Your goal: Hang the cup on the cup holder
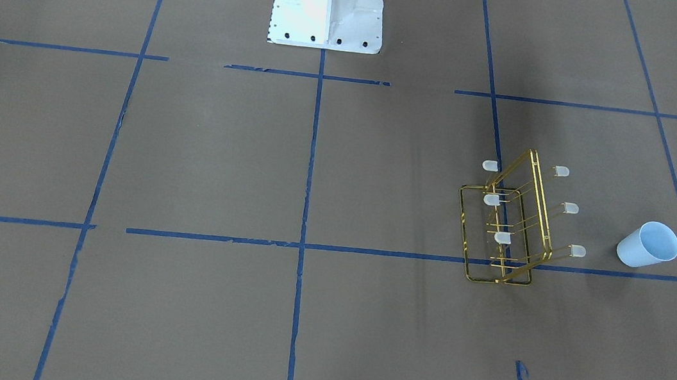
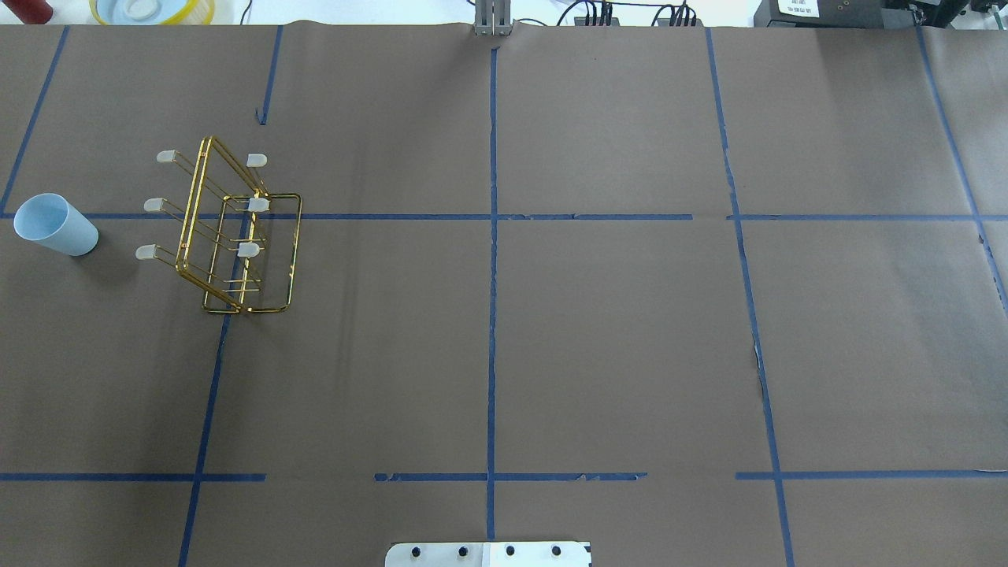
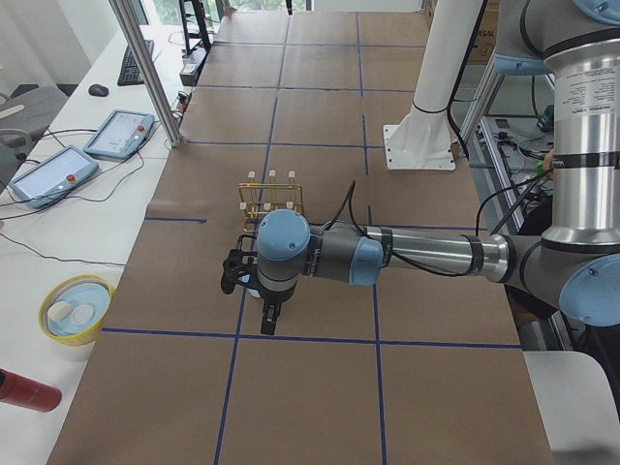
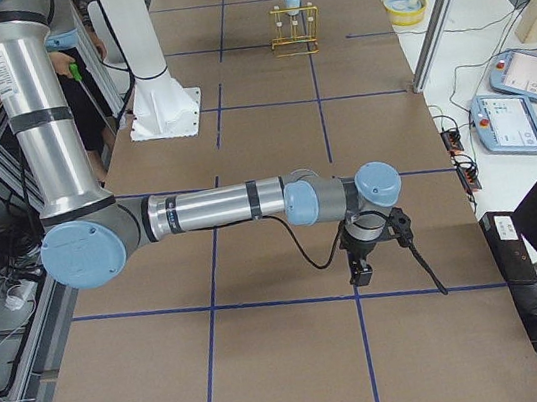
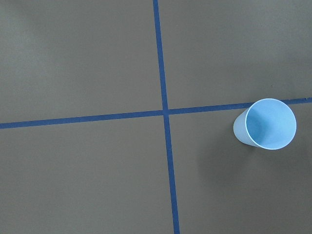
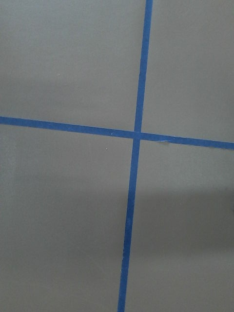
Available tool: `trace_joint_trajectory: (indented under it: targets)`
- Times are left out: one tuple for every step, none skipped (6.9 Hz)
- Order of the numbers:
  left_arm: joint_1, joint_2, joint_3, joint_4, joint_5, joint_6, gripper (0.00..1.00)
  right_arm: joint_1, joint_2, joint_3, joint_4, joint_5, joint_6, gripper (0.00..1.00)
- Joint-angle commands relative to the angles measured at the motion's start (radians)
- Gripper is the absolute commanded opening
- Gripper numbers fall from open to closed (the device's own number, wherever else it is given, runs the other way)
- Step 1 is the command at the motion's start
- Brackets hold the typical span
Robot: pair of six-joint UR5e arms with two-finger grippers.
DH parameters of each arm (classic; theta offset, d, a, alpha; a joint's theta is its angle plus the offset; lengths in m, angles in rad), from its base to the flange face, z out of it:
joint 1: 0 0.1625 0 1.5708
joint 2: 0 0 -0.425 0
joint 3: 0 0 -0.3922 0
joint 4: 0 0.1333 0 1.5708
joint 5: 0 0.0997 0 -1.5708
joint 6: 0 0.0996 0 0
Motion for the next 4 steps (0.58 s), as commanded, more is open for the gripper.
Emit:
trace_joint_trajectory:
  targets:
    - [0.002,-0.001,0.001,0.004,0.000,-0.008,1.00,-0.001,0.000,0.000,0.001,0.000,0.000,1.00]
    - [0.005,-0.003,0.010,0.001,-0.004,-0.014,1.00,0.001,0.000,0.000,0.001,0.000,0.000,1.00]
    - [0.005,-0.018,0.011,-0.017,-0.004,-0.015,1.00,0.001,0.000,0.000,0.001,0.000,0.000,1.00]
    - [0.006,-0.021,-0.004,-0.007,-0.003,-0.021,1.00,0.001,0.000,0.000,0.000,0.000,0.000,1.00]
